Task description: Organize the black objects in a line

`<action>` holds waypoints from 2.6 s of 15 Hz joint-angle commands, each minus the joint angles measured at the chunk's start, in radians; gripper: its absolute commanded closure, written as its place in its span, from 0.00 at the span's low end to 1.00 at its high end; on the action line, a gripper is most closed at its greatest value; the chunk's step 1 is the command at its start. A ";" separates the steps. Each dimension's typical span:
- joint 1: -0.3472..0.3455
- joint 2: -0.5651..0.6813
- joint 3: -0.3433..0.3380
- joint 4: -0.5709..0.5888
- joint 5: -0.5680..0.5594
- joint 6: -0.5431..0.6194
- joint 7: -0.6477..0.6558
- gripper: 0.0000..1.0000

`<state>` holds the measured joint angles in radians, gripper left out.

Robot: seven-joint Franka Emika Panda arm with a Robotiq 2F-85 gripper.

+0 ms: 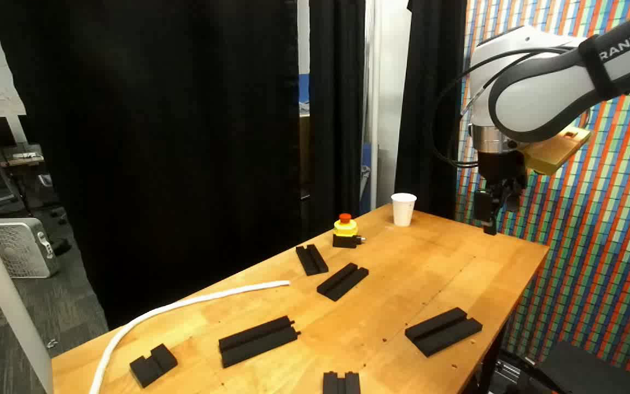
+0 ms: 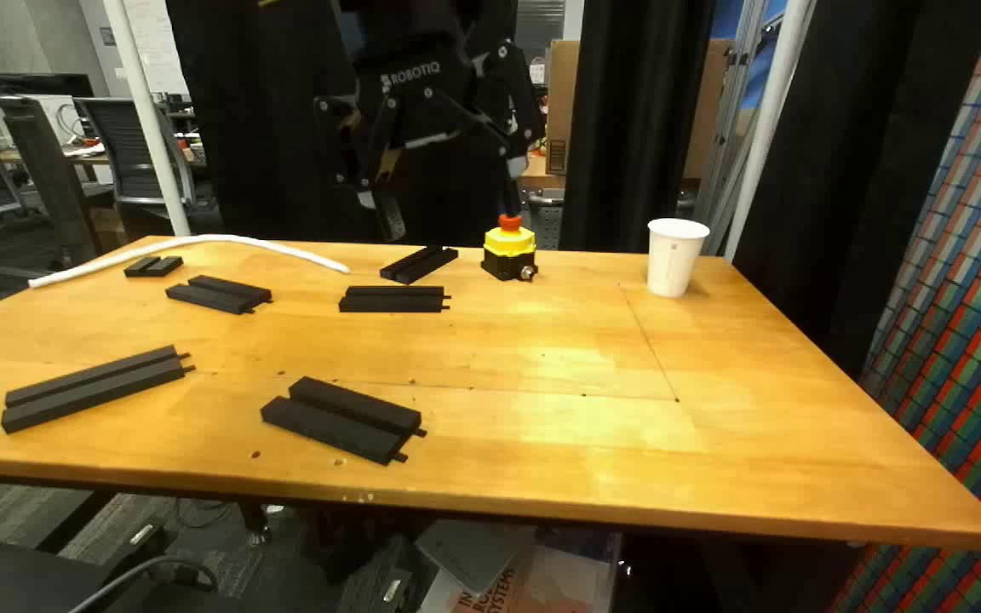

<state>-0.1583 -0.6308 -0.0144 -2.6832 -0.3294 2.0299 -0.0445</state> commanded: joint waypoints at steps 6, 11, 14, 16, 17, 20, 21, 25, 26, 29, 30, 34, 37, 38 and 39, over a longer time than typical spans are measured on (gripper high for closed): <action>0.015 -0.004 -0.013 0.008 -0.008 -0.005 0.007 0.00; 0.031 0.033 0.008 0.015 0.051 0.024 0.106 0.00; 0.060 0.113 0.058 0.055 0.155 0.079 0.283 0.00; 0.082 0.184 0.104 0.085 0.228 0.150 0.407 0.00; 0.089 0.226 0.132 0.102 0.255 0.195 0.478 0.00; 0.095 0.357 0.221 0.167 0.291 0.322 0.704 0.00; 0.098 0.400 0.241 0.193 0.295 0.347 0.776 0.00; 0.125 0.567 0.264 0.301 0.257 0.436 1.067 0.00; 0.138 0.614 0.253 0.336 0.263 0.435 1.119 0.00; 0.177 0.718 0.212 0.407 0.291 0.475 1.247 0.00; 0.188 0.753 0.194 0.430 0.300 0.489 1.281 0.00; 0.221 0.873 0.136 0.508 0.396 0.545 1.328 0.00; 0.236 0.941 0.110 0.549 0.475 0.570 1.333 0.00; 0.242 0.960 0.104 0.561 0.497 0.566 1.337 0.00; 0.250 0.975 0.098 0.571 0.506 0.551 1.342 0.00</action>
<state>0.0552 0.2859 0.1123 -2.1720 0.1267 2.5830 1.2686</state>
